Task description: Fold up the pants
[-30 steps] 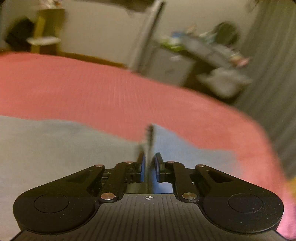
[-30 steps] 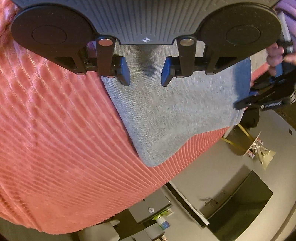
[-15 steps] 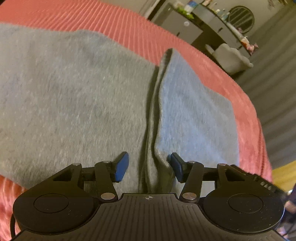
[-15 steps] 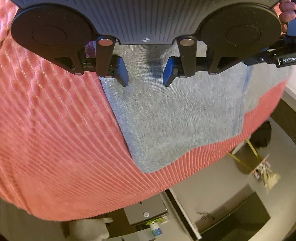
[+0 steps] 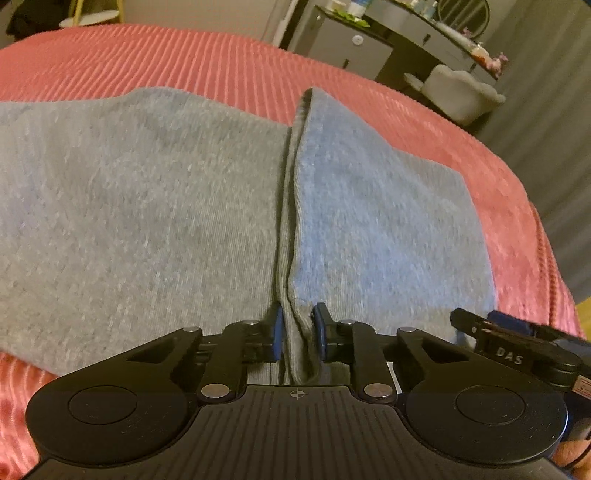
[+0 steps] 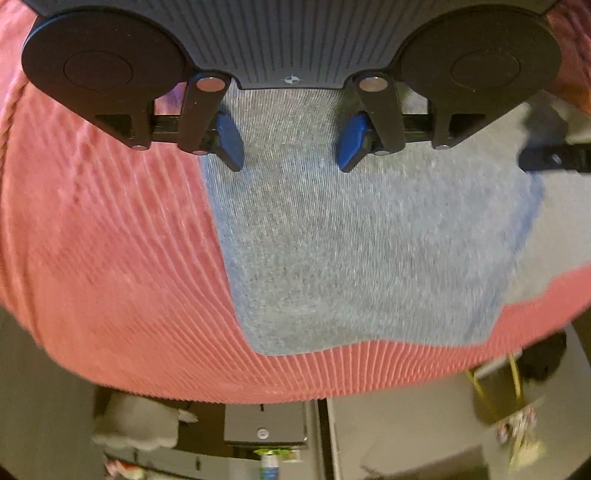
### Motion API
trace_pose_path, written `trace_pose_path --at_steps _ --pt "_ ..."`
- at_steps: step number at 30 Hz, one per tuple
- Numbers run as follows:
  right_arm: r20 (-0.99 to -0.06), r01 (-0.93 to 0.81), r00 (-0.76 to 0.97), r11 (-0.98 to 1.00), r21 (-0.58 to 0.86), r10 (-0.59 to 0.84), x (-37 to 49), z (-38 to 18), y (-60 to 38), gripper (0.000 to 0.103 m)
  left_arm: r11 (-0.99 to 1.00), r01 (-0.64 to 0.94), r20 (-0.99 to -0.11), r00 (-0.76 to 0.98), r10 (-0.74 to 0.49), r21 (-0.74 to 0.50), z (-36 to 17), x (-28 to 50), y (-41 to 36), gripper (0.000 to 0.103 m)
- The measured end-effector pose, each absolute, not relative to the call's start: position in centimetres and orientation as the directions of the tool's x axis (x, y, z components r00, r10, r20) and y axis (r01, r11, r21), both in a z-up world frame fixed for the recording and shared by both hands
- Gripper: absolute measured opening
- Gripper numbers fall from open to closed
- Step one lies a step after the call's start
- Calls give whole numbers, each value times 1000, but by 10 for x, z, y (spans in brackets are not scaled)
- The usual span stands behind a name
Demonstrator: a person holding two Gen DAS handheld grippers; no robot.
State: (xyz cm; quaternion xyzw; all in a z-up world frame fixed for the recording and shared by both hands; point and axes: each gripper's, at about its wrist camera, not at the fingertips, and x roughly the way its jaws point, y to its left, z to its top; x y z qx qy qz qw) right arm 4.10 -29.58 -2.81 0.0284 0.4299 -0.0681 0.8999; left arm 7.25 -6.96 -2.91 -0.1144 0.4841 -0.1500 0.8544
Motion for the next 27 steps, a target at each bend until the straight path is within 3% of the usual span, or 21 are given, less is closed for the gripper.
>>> trace_pose_path --at_steps 2,5,11,16,20,26,27 --pt "-779 140 611 988 -64 -138 44 -29 -291 69 929 149 -794 485 -368 -340 -29 72 -68 19" --pt "-785 165 575 973 -164 -230 50 -33 -288 94 929 136 -797 481 -366 -345 -29 72 -66 18" --pt "-802 204 578 978 -33 -148 49 -34 -315 94 922 127 -775 506 -377 -366 -23 65 -58 14" --pt "-778 312 611 948 71 -142 34 -30 -342 94 921 146 -726 577 -376 -361 -11 50 -51 12" --pt "-746 321 652 940 113 -133 25 -26 -352 94 933 155 -739 574 -353 -325 -10 46 -49 13" --pt "-766 301 632 948 103 -117 33 -31 -351 94 945 180 -745 582 -325 -272 -5 65 -53 23" --pt "-764 299 634 949 98 -120 33 -31 -350 94 943 169 -741 586 -329 -285 -3 72 -53 29"
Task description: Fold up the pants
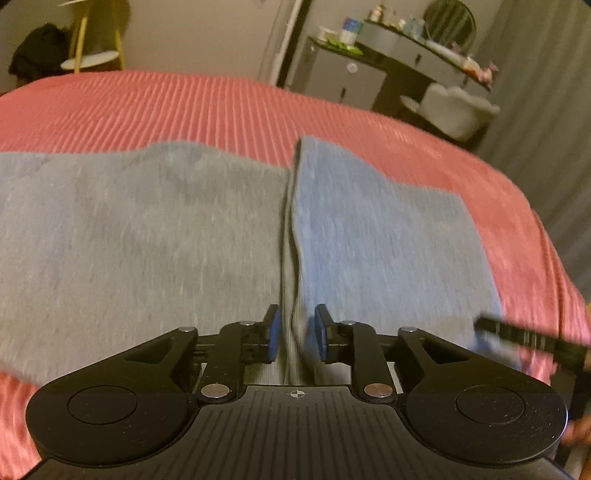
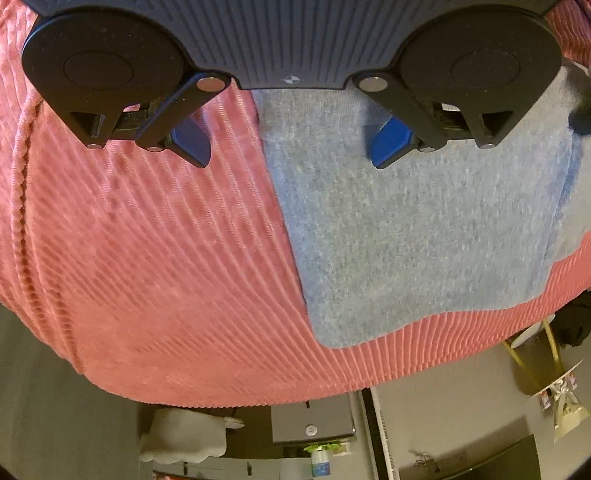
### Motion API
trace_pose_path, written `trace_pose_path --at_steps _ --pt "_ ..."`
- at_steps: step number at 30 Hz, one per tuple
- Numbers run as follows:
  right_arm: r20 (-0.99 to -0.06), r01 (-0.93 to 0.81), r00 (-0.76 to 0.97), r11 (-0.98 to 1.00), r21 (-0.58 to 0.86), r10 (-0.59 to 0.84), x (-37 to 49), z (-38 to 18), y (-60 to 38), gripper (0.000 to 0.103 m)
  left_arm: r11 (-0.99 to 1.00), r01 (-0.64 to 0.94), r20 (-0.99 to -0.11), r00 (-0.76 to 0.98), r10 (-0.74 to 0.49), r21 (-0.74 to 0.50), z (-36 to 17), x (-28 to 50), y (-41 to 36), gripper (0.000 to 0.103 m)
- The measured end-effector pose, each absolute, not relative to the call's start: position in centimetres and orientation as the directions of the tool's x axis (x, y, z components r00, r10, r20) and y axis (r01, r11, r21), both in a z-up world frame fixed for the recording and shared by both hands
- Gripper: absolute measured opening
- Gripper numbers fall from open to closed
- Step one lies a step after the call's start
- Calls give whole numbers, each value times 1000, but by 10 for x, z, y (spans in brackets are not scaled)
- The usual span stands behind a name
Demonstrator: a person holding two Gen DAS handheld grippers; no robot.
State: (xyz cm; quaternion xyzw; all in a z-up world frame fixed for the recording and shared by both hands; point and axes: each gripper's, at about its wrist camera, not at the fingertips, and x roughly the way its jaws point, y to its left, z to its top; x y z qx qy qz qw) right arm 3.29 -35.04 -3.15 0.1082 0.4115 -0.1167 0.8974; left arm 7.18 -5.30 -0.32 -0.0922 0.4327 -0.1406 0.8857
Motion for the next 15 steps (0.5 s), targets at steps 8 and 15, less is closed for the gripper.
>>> trace_pose_path --at_steps 8,15 --pt "-764 285 637 953 104 -107 32 -33 -341 94 944 139 -796 508 -328 -300 -20 132 -77 35" --pt "-747 260 655 962 85 -111 32 -30 -332 83 952 148 -777 551 -305 -268 -21 133 -82 13"
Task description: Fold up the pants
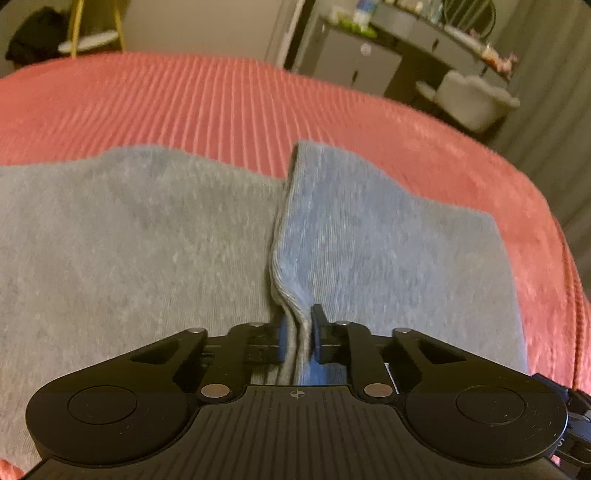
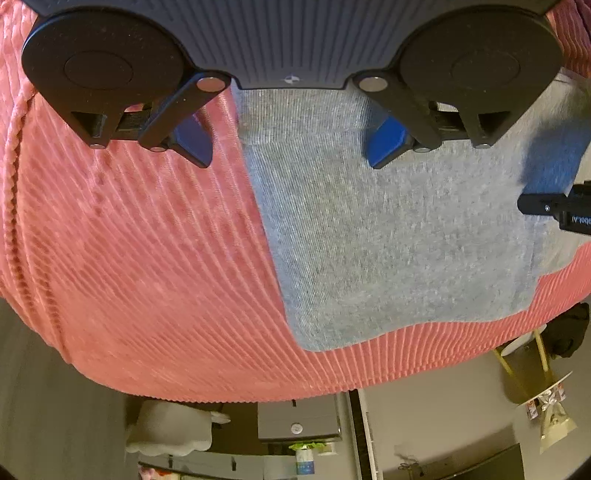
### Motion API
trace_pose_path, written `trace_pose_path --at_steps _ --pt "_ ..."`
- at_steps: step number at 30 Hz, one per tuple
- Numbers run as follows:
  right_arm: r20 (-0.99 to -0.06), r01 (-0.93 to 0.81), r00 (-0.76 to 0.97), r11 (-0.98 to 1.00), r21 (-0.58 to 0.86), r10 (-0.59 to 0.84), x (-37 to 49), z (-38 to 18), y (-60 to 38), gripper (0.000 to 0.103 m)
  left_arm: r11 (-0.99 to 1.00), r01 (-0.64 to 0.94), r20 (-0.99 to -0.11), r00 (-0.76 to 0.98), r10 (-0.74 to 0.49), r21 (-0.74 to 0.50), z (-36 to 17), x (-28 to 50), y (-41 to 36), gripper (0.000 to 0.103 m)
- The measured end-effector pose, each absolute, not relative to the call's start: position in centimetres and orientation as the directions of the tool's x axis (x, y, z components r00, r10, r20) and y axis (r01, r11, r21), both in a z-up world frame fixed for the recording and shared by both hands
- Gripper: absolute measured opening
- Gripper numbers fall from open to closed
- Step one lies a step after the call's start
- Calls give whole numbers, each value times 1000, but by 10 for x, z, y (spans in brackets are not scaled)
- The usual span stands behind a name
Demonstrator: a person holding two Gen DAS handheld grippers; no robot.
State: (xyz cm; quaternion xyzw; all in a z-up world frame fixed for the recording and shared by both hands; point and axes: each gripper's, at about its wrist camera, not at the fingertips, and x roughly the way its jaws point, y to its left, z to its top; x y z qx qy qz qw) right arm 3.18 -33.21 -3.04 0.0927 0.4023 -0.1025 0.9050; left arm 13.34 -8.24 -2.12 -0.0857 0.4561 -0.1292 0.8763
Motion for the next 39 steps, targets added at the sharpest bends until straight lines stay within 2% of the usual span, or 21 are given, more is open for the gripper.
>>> trace_pose_path --at_steps 1,3,5,7,9,10,11,13,14,15,21,25,28,31,33,35,37,38,39 --pt "-734 259 670 962 89 -112 29 -29 -332 78 953 157 -754 583 -302 -261 -16 126 -82 13" --pt "-696 251 710 963 103 -110 21 -23 -332 59 953 177 -705 643 -301 -245 -7 110 -80 13" --pt "-658 224 748 967 124 -88 14 -19 -331 55 961 181 -684 675 -277 -211 -3 97 -80 13" --pt "-647 201 758 972 123 -75 14 -18 -328 55 967 171 -694 674 -253 -187 -7 93 -80 13" --pt "-677 185 733 978 99 -70 21 -22 -325 56 976 149 -722 656 -217 -159 -17 95 -77 15" --pt "-713 170 698 982 82 -62 28 -26 -323 58 980 140 -729 655 -198 -140 -22 94 -75 16" --pt "-741 162 668 985 62 -63 34 -29 -321 65 982 134 -725 662 -189 -134 -22 92 -72 18" --pt "-762 153 644 988 33 -74 41 -33 -319 67 990 89 -711 688 -143 -113 -17 87 -60 37" --pt "-763 150 643 988 31 -74 41 -33 -319 71 991 60 -709 694 -125 -116 -12 86 -53 43" --pt "-763 150 642 988 30 -74 42 -33 -320 75 990 13 -702 703 -109 -140 -8 83 -39 43" --pt "-775 188 629 980 71 -65 44 -36 -327 79 921 -275 -686 727 13 -275 4 65 67 50" --pt "-766 214 639 972 96 -65 43 -36 -333 79 770 -487 -694 715 80 -413 6 44 145 52" --pt "-750 233 656 968 92 -87 41 -31 -334 79 713 -563 -704 697 137 -418 6 33 176 53" --pt "-704 239 695 970 33 -147 36 -18 -327 79 675 -602 -726 673 141 -427 -3 22 198 53" --pt "-624 207 765 978 10 -156 31 -7 -317 79 655 -617 -735 664 137 -435 -6 20 202 53" --pt "-570 134 815 991 9 -105 33 -2 -305 79 647 -623 -740 660 133 -440 -9 22 204 56" --pt "-579 60 814 998 -4 -52 45 -4 -291 78 657 -615 -747 654 118 -435 -12 28 210 57" --pt "-593 35 805 999 -12 -35 54 -8 -283 73 669 -608 -750 652 115 -427 -15 28 208 57" --pt "-607 17 794 1000 -15 -23 64 -13 -277 59 684 -601 -753 648 114 -414 -18 33 208 58"
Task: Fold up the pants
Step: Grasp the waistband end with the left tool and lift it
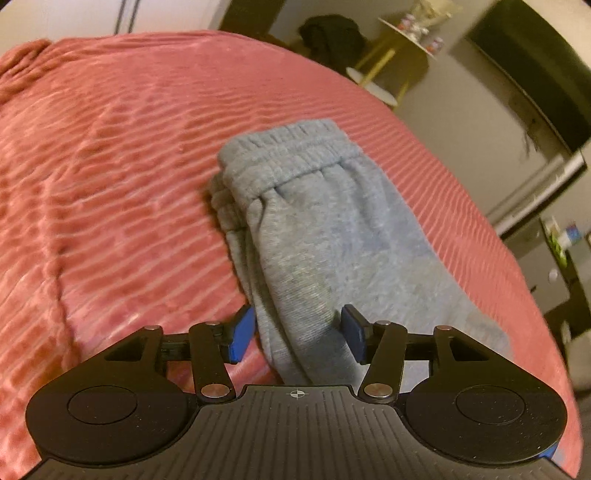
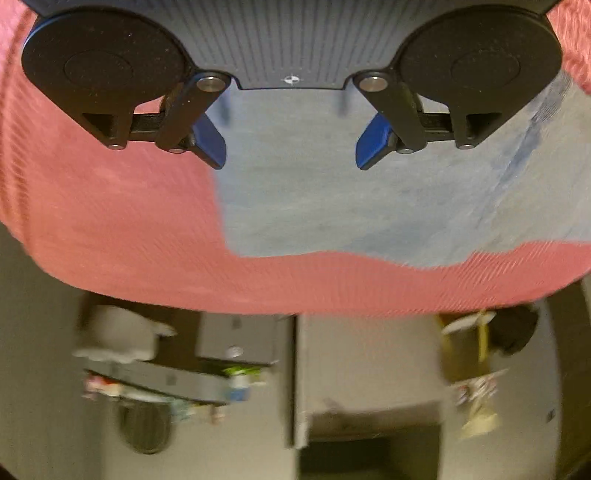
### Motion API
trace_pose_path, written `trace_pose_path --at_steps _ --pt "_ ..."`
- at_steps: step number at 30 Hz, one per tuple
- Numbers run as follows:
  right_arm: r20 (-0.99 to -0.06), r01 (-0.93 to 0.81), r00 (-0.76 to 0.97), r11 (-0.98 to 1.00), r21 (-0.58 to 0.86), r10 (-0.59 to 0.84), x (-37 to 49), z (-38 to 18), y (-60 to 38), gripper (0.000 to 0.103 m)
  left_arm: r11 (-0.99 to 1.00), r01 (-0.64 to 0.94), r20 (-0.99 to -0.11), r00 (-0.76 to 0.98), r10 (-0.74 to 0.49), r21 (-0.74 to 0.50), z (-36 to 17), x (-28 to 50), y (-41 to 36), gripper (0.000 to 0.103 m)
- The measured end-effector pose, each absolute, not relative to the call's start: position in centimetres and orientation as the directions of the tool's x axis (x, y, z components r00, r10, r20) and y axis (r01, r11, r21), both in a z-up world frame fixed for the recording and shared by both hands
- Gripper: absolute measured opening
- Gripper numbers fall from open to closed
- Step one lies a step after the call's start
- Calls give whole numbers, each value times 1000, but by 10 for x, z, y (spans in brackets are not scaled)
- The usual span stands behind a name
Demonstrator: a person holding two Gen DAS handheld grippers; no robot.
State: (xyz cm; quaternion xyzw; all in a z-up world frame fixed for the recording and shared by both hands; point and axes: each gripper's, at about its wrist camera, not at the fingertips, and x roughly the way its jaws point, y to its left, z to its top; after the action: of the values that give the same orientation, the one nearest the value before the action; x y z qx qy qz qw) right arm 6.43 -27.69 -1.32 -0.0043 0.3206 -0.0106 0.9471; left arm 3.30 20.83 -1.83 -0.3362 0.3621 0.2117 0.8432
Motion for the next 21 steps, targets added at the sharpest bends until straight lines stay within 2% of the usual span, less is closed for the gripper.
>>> trace_pose_path --at_steps 3,4,10,14,16,20,21 --pt "-666 -22 745 1000 12 24 98 -30 -259 41 696 -584 -754 650 92 -417 -26 40 211 61" --pt "-682 -46 730 999 19 46 107 -34 -251 37 699 -580 -753 652 90 -418 -28 41 212 62" --pt "-673 -92 739 993 -72 19 139 -42 -210 36 728 -553 -757 650 71 -406 -35 53 227 64" --pt "-705 -96 705 995 8 74 122 -30 -221 36 671 -567 -742 669 37 -478 -39 53 246 67" --pt "-696 -91 710 994 56 104 99 -20 -236 40 623 -575 -729 685 13 -530 -44 53 257 69" --pt "-676 -4 732 992 125 88 49 -7 -273 67 613 -582 -734 679 5 -535 -50 65 266 75" --pt "-678 24 730 988 151 86 41 -7 -282 68 650 -572 -742 670 17 -501 -48 73 263 74"
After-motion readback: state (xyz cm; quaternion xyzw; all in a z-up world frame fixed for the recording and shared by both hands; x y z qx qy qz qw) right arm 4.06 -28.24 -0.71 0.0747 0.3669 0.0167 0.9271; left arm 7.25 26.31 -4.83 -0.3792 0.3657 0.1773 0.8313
